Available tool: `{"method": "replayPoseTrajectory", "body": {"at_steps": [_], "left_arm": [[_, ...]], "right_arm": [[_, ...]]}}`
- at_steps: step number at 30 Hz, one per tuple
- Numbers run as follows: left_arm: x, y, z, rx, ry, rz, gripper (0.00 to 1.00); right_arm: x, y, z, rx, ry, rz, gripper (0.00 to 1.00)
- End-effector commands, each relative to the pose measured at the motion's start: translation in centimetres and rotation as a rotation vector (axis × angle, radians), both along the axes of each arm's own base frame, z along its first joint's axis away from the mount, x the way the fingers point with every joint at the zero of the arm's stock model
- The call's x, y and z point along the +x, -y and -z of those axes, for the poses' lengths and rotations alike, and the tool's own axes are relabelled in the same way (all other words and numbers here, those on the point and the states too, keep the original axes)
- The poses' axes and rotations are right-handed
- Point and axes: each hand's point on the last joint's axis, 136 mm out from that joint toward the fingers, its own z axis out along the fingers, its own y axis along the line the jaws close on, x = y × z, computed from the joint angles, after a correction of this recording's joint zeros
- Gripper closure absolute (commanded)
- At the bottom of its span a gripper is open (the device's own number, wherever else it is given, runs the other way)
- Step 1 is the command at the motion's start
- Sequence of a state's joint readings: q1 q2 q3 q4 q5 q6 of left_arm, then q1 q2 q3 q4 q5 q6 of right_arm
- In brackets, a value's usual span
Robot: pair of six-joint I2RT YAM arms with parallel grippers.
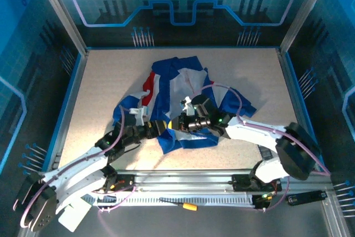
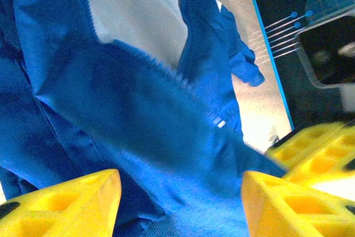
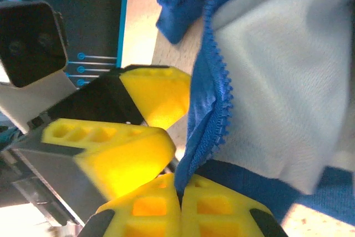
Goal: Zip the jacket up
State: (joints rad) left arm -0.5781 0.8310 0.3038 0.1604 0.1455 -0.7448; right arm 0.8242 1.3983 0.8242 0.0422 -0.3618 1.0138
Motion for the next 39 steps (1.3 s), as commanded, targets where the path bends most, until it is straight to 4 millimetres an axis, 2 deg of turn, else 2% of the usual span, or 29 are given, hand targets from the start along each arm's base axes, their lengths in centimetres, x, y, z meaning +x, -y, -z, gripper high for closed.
{"method": "replayPoseTrajectory", "body": {"at_steps": [1,3,7,11,16,19,20,25,27,28,31,32,34,38,39], "left_arm": [[0.2,-0.2,-1.0,0.058,0.05,0.002,0.38],[-0.1,0.8,-1.2,0.101,0.101,0.026,0.38],[-1.4,3.7,-2.3,0.327,0.387,0.105,0.36],[-2.0,6.8,-3.1,0.458,0.616,0.223,0.23],[-1.5,9.6,-2.9,0.598,0.725,0.287,0.18],[-0.4,10.2,-2.1,0.643,0.736,0.255,0.16],[0.0,10.1,-1.8,0.661,0.74,0.234,0.15],[1.4,10.0,0.0,0.739,0.742,0.179,0.15],[1.6,9.8,0.4,0.758,0.726,0.165,0.26],[1.6,9.7,0.4,0.755,0.717,0.161,0.39],[1.0,8.9,-0.2,0.701,0.702,0.144,0.99],[0.7,8.4,-0.3,0.677,0.696,0.138,1.0],[0.2,7.5,0.0,0.643,0.668,0.142,1.0],[-1.0,5.7,1.4,0.574,0.586,0.17,1.0],[-1.2,5.2,1.7,0.557,0.569,0.165,1.0]], "right_arm": [[0.5,4.3,0.4,-0.239,0.128,0.061,1.0],[0.8,5.4,0.0,-0.27,0.159,0.099,1.0],[0.8,6.8,0.6,-0.324,0.135,0.145,1.0],[0.3,6.7,1.8,-0.343,0.072,0.148,1.0],[0.2,7.0,2.5,-0.365,0.044,0.163,1.0],[0.2,7.2,2.6,-0.373,0.035,0.174,1.0],[0.6,6.8,1.5,-0.353,0.047,0.179,1.0],[0.2,6.9,2.1,-0.365,0.01,0.175,0.99],[0.1,6.9,2.2,-0.367,0.003,0.175,0.98],[0.0,6.9,2.2,-0.366,0.004,0.174,0.96],[0.1,7.3,1.7,-0.37,0.015,0.172,0.72],[0.2,7.6,1.3,-0.37,0.025,0.176,0.63],[0.5,8.3,0.1,-0.348,0.056,0.196,0.53],[1.0,9.9,-2.4,-0.269,0.091,0.247,0.48],[0.7,10.3,-1.7,-0.27,0.076,0.245,0.48]]}}
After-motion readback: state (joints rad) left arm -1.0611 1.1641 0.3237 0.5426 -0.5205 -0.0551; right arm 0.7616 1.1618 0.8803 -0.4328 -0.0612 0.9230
